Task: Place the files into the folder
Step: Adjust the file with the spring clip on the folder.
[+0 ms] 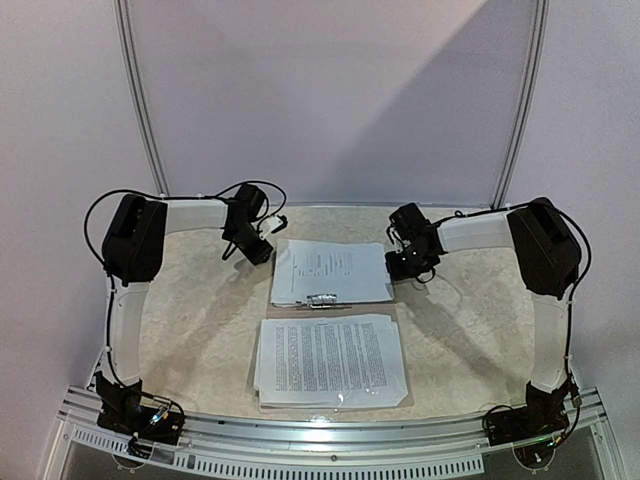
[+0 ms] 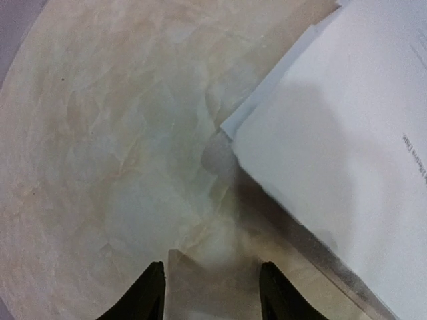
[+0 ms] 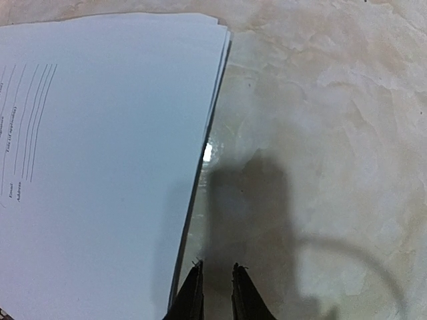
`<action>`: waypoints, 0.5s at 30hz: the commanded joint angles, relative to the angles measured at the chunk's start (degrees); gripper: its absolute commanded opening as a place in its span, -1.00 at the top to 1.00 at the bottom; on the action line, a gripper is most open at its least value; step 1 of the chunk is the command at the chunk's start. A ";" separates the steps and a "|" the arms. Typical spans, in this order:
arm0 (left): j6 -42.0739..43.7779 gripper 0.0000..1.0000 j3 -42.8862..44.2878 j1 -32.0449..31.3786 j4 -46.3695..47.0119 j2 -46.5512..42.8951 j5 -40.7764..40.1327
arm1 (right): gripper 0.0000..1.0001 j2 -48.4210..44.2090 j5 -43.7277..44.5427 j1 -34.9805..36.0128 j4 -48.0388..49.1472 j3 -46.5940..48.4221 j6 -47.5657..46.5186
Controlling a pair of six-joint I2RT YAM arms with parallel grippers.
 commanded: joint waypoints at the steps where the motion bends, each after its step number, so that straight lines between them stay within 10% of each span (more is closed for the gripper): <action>1: 1.29 0.00 -3.48 1.04 -0.21 -5.34 -2.41 | 0.69 -5.68 3.35 0.31 -2.95 1.31 -0.53; 15: 6.13 0.01 -25.54 -3.82 -2.19 -28.50 18.86 | 0.40 -13.59 -15.44 10.69 4.86 -4.61 5.94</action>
